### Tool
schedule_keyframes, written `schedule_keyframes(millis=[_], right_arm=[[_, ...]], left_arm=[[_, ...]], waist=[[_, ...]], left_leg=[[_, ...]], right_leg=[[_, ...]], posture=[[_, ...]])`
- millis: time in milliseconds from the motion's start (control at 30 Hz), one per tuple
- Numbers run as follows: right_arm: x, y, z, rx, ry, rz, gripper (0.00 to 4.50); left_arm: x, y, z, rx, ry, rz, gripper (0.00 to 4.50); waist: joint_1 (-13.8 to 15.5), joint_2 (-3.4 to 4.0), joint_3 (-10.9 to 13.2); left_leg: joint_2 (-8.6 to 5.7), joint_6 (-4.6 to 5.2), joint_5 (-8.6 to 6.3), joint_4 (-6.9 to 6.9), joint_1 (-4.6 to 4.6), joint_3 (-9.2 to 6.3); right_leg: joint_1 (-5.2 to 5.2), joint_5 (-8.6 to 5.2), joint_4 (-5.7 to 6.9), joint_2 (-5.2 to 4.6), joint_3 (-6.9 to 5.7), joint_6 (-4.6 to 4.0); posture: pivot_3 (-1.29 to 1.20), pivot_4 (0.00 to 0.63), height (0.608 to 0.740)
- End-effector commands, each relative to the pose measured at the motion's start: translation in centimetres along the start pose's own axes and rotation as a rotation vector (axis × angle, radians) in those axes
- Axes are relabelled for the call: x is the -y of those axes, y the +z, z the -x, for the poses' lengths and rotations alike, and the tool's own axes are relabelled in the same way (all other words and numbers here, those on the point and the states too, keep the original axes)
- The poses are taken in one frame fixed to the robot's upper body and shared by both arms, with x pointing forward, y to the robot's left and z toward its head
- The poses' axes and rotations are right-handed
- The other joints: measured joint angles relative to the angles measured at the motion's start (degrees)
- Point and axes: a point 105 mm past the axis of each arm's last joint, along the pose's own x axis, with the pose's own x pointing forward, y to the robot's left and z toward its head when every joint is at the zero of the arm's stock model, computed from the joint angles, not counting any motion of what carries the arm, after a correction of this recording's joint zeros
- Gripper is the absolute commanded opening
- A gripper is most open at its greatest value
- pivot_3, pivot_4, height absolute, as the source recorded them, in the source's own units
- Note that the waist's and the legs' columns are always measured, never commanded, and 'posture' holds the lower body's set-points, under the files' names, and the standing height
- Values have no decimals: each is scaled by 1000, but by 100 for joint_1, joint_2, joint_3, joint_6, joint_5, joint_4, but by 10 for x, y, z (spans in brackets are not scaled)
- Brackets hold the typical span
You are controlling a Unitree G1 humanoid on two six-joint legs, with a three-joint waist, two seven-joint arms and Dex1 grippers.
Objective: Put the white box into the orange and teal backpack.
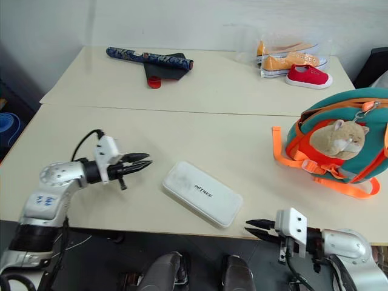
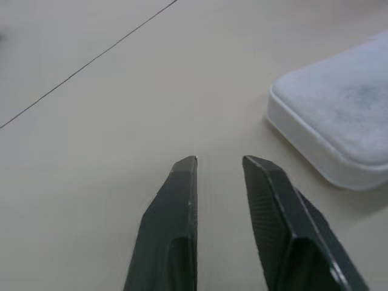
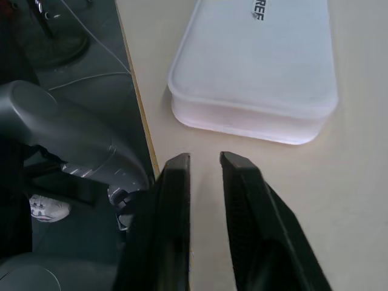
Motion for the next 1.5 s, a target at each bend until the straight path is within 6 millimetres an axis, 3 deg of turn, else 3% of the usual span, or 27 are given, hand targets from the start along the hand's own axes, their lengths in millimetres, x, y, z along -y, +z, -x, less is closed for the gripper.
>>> schedule_keyframes(millis=[33,133,267,500,567,733,1167,1367,1500], right_arm=[[10,7,-10,12,-40,42,0],[12,8,-18,0,-32,44,0],[21,15,-22,17,-70,61,0],[42,14,-17,-4,-127,98,0],[49,14,-8,-10,-131,72,0],[47,10,7,-51,-87,29,0],[71,16,-18,-50,-106,90,0],[85,17,-16,-73,-122,139,0],[94,13,-10,-120,-143,145,0]], left_arm=[[7,1,-18,-11,-43,-53,81],[20,-1,-35,-25,-102,-81,31],[28,4,-40,14,-121,-60,31],[49,-3,-28,0,-183,-24,31],[50,-6,-24,-13,-162,-20,31],[50,-5,-21,-11,-135,-11,31],[71,-1,-20,5,-165,32,31],[77,-2,-12,-7,-159,82,31],[75,3,-2,15,-141,232,31]], waist=[[-35,-2,0],[-32,-2,0],[-39,-4,0],[-48,-3,0],[-46,-3,0],[-14,-3,0],[-49,-3,0],[-49,-3,0],[-45,-3,0]], left_leg=[[0,1,1,1,0,0],[0,0,3,3,-1,-2],[0,16,12,6,-4,-4],[2,17,12,12,-2,-5],[2,18,12,13,-2,-5],[2,25,3,23,-3,-8],[3,30,8,24,-3,-6],[3,27,6,24,-3,-7],[3,28,6,24,-4,-7]], right_leg=[[-1,0,-1,0,0,0],[-1,0,0,0,-1,0],[0,0,0,-1,-2,0],[1,0,2,-2,-1,0],[2,0,1,-2,-1,0],[9,0,-1,-7,-2,0],[6,0,3,-4,-2,0],[6,0,2,-5,-2,0],[7,0,2,-5,-2,0]], posture=[[0,150,740],[0,150,740],[0,150,740],[0,150,740],[0,150,740],[0,150,740],[0,150,740],[0,150,740],[0,150,740]])
